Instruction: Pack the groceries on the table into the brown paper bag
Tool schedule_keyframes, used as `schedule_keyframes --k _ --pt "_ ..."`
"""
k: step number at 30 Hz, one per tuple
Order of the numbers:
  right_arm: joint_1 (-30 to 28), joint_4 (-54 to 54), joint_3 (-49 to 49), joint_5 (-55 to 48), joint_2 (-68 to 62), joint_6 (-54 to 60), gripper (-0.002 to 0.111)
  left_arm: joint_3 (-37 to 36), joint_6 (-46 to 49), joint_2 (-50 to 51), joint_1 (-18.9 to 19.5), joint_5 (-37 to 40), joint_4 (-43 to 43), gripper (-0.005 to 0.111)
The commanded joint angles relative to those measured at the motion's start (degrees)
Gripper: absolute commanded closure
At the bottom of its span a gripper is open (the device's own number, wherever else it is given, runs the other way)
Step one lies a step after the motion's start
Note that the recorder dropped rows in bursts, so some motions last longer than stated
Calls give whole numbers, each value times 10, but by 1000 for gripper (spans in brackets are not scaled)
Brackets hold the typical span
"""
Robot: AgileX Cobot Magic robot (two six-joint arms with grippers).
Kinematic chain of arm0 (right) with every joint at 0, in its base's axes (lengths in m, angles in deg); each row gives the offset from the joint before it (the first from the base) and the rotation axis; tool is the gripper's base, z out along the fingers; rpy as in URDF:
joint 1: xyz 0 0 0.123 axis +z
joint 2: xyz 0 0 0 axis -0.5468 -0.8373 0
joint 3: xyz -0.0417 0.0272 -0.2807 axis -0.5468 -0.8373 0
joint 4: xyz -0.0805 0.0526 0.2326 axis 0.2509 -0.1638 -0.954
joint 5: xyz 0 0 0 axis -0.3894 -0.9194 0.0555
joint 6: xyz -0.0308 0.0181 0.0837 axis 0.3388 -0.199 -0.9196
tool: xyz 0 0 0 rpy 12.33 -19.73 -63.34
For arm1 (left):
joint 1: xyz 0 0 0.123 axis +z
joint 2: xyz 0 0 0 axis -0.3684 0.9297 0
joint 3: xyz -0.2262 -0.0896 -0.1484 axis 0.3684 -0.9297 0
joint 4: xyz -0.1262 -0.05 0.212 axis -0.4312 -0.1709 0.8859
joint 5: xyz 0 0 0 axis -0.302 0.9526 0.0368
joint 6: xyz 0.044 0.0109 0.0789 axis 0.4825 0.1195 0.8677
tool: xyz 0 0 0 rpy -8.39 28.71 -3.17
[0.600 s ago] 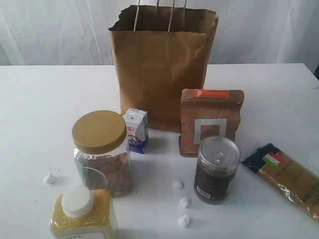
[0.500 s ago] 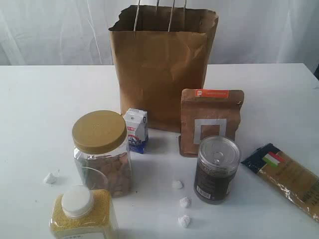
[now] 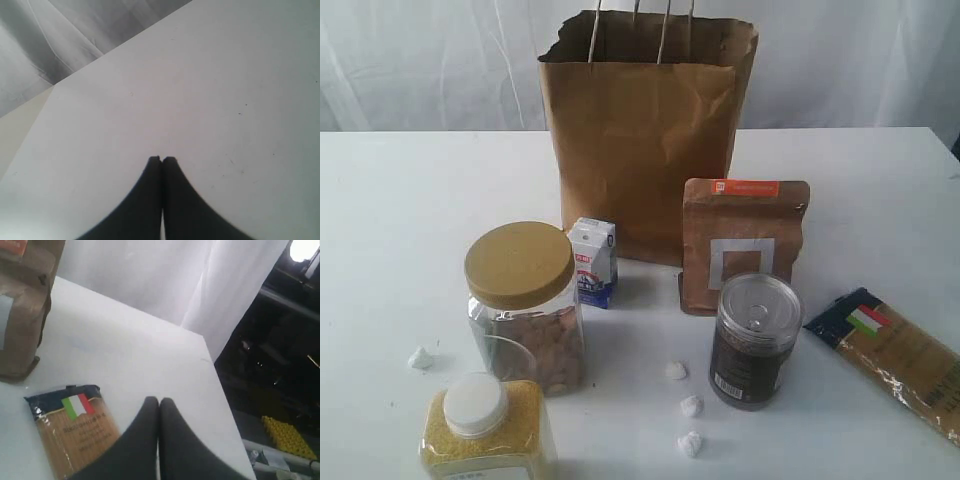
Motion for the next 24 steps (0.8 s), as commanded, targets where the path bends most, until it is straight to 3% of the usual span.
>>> schedule_keyframes --k 1,5,10,13,17,21,24 --pt "1 -107 -1 65 0 -103 108 -4 -3 -1 2 -3 1 107" --pt "1 -282 -1 113 0 -302 108 -4 -3 -1 2 -3 1 107" --pt "1 -299 -1 125 0 -416 108 -4 -3 -1 2 -3 1 107" --pt "1 -299 -1 190 0 -433 108 -4 -3 -1 2 -3 1 107" --pt "1 -318 -1 421 0 -456 108 -4 -3 -1 2 -3 1 107" --pt "1 -311 21 733 0 -486 108 -4 -3 -1 2 -3 0 107" --pt "1 -273 67 751 0 -421 108 -4 -3 -1 2 -3 0 107"
